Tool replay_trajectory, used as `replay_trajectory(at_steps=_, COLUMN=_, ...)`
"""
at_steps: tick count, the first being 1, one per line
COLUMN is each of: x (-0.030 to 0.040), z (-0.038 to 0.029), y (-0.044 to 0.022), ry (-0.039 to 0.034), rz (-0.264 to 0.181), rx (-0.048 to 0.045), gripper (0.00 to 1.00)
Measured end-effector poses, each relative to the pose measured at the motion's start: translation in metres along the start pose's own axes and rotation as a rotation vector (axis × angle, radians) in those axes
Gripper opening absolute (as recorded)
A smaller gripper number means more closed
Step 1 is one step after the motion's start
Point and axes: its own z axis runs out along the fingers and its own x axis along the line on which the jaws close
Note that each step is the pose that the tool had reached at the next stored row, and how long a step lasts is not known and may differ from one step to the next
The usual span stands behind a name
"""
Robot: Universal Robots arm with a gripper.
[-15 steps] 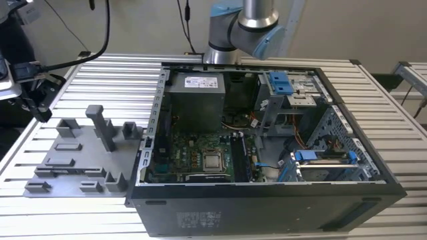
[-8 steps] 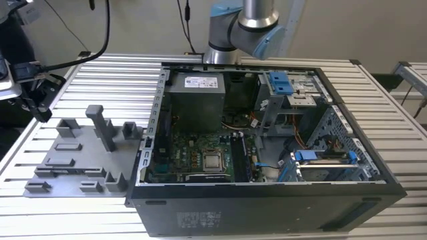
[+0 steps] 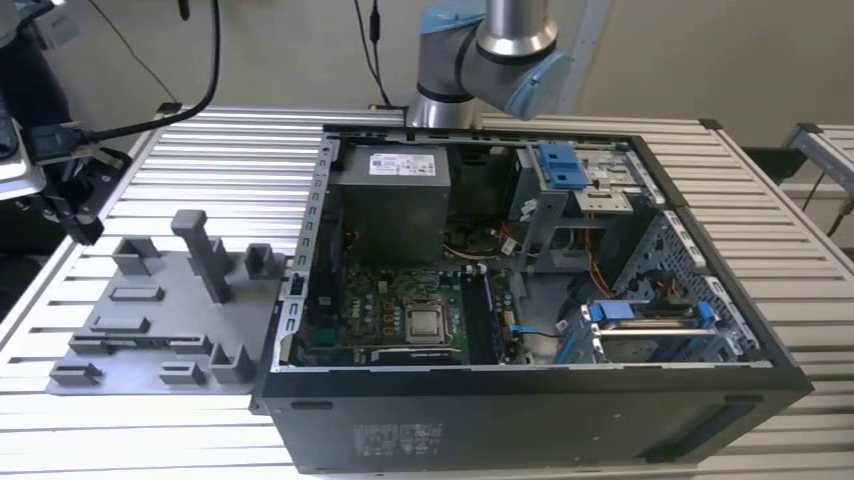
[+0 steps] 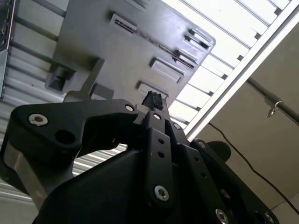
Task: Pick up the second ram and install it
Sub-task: 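Pick up the second ram and move it above second insertion slot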
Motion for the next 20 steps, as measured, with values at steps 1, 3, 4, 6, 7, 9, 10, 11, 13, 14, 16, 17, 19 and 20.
replay_trajectory(at_steps=1, x=0.0000, z=0.0000, y=0.0000, ry=0.0004, rz=-0.010, rx=0.0008, gripper=0.11)
replay_trajectory(at_steps=3, x=0.0000, z=0.0000, y=0.0000, ry=0.0014, rz=-0.034, rx=0.0023, gripper=0.11)
replay_trajectory(at_steps=4, x=0.0000, z=0.0000, y=0.0000, ry=0.0020, rz=-0.048, rx=0.0031, gripper=0.11)
replay_trajectory(at_steps=6, x=0.0000, z=0.0000, y=0.0000, ry=0.0034, rz=-0.080, rx=0.0051, gripper=0.11)
replay_trajectory(at_steps=7, x=0.0000, z=0.0000, y=0.0000, ry=0.0042, rz=-0.098, rx=0.0061, gripper=0.11)
replay_trajectory(at_steps=9, x=0.0000, z=0.0000, y=0.0000, ry=0.0058, rz=-0.133, rx=0.0082, gripper=0.11)
replay_trajectory(at_steps=10, x=0.0000, z=0.0000, y=0.0000, ry=0.0066, rz=-0.151, rx=0.0093, gripper=0.11)
replay_trajectory(at_steps=11, x=0.0000, z=0.0000, y=0.0000, ry=0.0074, rz=-0.170, rx=0.0103, gripper=0.11)
replay_trajectory(at_steps=13, x=0.0001, z=-0.0001, y=0.0000, ry=0.0089, rz=-0.203, rx=0.0121, gripper=0.11)
replay_trajectory(at_steps=14, x=0.0001, z=-0.0001, y=0.0000, ry=0.0092, rz=-0.215, rx=0.0128, gripper=0.11)
replay_trajectory(at_steps=16, x=0.0001, z=0.0000, y=0.0000, ry=0.0090, rz=-0.240, rx=0.0141, gripper=0.11)
replay_trajectory(at_steps=17, x=0.0001, z=0.0000, y=0.0000, ry=0.0079, rz=-0.251, rx=0.0148, gripper=0.11)
replay_trajectory(at_steps=19, x=0.0001, z=0.0000, y=0.0000, ry=0.0044, rz=-0.272, rx=0.0163, gripper=0.11)
replay_trajectory(at_steps=20, x=0.0001, z=-0.0001, y=0.0000, ry=0.0025, rz=-0.284, rx=0.0171, gripper=0.11)
